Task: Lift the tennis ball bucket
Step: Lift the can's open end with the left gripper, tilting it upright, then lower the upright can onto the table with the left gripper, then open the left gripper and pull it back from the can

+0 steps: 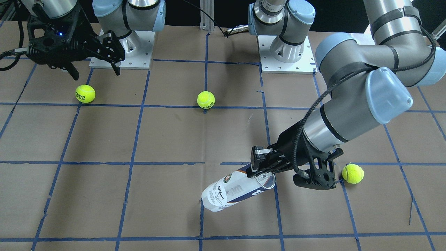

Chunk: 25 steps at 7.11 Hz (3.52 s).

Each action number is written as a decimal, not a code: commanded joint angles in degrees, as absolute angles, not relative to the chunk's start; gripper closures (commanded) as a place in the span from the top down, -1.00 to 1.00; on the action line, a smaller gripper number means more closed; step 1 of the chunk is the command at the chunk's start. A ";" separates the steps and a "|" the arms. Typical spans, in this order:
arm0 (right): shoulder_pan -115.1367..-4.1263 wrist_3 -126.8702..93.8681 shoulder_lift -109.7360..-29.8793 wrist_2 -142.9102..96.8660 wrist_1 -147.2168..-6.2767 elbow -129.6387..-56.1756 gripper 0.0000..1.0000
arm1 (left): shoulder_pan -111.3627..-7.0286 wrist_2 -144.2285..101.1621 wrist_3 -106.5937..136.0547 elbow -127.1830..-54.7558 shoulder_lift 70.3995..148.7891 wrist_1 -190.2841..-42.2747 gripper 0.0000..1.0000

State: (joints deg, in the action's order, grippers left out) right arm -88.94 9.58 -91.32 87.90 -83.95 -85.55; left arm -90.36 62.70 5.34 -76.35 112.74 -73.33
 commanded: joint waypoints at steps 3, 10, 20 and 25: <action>-88.86 9.58 -91.23 87.80 -84.11 -85.61 1.00 | -101.31 92.95 -5.50 -68.73 116.45 -78.22 -1.00; -88.86 9.67 -91.23 87.80 -84.02 -85.96 1.00 | -103.80 95.64 -13.80 -70.13 120.59 -75.84 -0.77; -88.68 5.01 -91.05 87.98 -82.97 -85.17 1.00 | -98.37 94.48 -7.56 -74.69 101.90 -88.22 1.00; -88.77 5.19 -90.97 87.72 -83.06 -85.34 1.00 | -89.93 88.70 -0.97 -89.57 89.22 -88.41 0.97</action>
State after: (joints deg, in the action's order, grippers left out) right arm -88.77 5.15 -91.03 87.79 -83.05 -85.34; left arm -91.91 91.29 -1.71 -88.60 90.94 -87.84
